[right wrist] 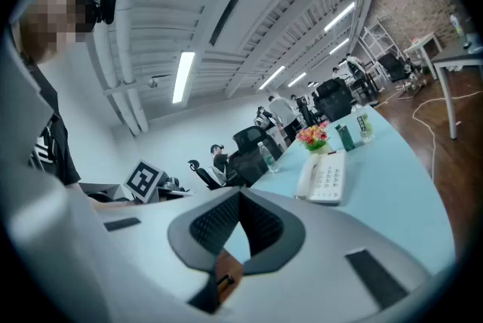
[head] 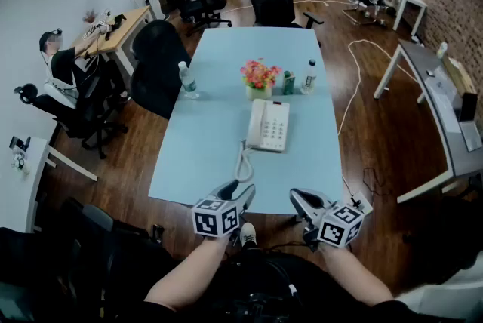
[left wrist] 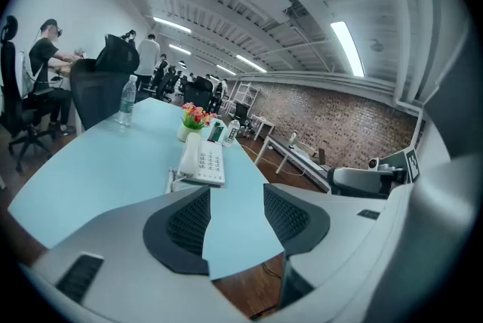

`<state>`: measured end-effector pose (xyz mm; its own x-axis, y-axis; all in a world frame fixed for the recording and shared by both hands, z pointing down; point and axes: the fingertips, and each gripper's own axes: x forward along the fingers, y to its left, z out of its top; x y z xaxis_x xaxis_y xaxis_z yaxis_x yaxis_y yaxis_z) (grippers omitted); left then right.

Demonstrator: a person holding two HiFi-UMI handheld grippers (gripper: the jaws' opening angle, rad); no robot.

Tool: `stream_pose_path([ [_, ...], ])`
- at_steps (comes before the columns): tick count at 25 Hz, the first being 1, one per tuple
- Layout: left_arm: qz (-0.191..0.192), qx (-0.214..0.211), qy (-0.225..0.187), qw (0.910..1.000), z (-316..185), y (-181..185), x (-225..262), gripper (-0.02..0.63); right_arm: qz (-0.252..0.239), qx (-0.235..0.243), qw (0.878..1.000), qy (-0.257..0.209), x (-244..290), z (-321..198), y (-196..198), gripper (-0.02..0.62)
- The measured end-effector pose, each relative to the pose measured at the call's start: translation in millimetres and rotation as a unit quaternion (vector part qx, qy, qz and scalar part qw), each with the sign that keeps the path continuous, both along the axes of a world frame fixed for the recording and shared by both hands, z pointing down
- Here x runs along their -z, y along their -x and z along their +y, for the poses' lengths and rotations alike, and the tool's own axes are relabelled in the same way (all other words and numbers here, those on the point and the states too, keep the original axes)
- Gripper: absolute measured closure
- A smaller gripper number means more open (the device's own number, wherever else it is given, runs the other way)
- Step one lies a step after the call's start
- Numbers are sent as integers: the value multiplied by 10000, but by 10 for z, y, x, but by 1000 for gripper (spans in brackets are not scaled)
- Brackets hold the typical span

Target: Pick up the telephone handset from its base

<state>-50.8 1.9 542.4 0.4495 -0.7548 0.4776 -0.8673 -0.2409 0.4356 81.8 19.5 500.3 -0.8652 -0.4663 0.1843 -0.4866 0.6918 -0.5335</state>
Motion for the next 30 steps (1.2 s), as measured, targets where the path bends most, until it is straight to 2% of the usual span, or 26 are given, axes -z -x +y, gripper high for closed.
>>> stream_pose_path([
  [9, -271, -385, -98, 9988, -1224, 476, -79, 400, 85, -400, 9992, -23, -24, -926, 522, 577],
  [15, -412, -536, -121, 9976, -1753, 626, -160, 400, 179, -553, 9983, -43, -24, -1202, 732, 578],
  [20, -500, -578, -54, 9971, -2102, 587, -287, 399, 275, -593, 9978, -56, -20, -1375, 767, 578],
  [30, -1162, -13, 93, 9932, -3025, 417, -739, 360, 566, -88, 9983, -116, -27, -1665, 544, 577],
])
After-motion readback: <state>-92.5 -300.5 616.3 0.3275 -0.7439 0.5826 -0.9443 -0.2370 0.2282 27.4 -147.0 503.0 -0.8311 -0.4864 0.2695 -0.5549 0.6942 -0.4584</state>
